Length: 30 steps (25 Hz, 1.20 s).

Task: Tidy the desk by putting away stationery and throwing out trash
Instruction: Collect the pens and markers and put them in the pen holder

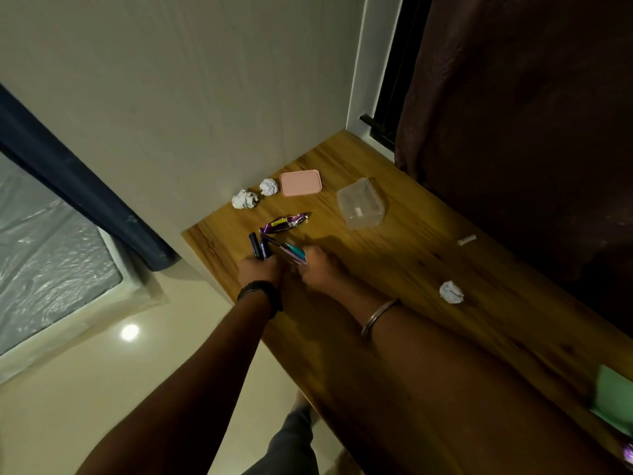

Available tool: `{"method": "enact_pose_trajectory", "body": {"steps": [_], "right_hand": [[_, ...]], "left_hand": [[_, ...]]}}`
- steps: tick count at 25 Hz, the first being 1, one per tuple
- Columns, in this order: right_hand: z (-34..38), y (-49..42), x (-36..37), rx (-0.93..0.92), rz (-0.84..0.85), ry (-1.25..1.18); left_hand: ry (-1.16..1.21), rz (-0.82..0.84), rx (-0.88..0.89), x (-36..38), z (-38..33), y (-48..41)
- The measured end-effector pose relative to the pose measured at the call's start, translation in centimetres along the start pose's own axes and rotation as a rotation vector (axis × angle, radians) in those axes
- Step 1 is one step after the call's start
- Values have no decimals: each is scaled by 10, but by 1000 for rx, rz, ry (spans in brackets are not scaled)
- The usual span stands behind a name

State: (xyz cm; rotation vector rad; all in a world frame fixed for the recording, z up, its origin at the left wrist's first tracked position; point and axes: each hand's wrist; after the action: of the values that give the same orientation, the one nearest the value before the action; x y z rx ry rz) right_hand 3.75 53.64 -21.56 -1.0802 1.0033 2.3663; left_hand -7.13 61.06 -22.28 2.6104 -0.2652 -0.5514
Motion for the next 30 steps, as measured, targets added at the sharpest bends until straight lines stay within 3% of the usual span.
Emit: {"method": "enact_pose_trajectory", "body": {"steps": [3, 7, 10, 16, 25, 30], "right_hand": [[-19, 18, -10, 45, 33, -190], [-56, 60, -35, 125, 90, -415], [-96, 106, -55, 130, 21, -587], [-191, 206, -100, 253, -162, -703], [-303, 301, -116, 428, -634, -771], [-349, 357, -105, 498, -783, -1034]], "left_hand": [[263, 189, 69, 9, -6, 31], [381, 380, 182, 28, -13, 82], [322, 543, 234, 51, -16, 131], [145, 795, 386, 112, -16, 240], [80, 1134, 255, 223, 12, 373], [28, 1301, 150, 269, 40, 429]]}}
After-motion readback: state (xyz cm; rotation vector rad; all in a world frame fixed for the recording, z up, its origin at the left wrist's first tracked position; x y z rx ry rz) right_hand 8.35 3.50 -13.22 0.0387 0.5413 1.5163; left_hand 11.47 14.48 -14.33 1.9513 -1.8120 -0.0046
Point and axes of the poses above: each hand's wrist, its own y-axis away from the middle knuckle, its own x-axis out of the palm, z = x × y, and after that the axes turned 6 degrees about x, right-handed
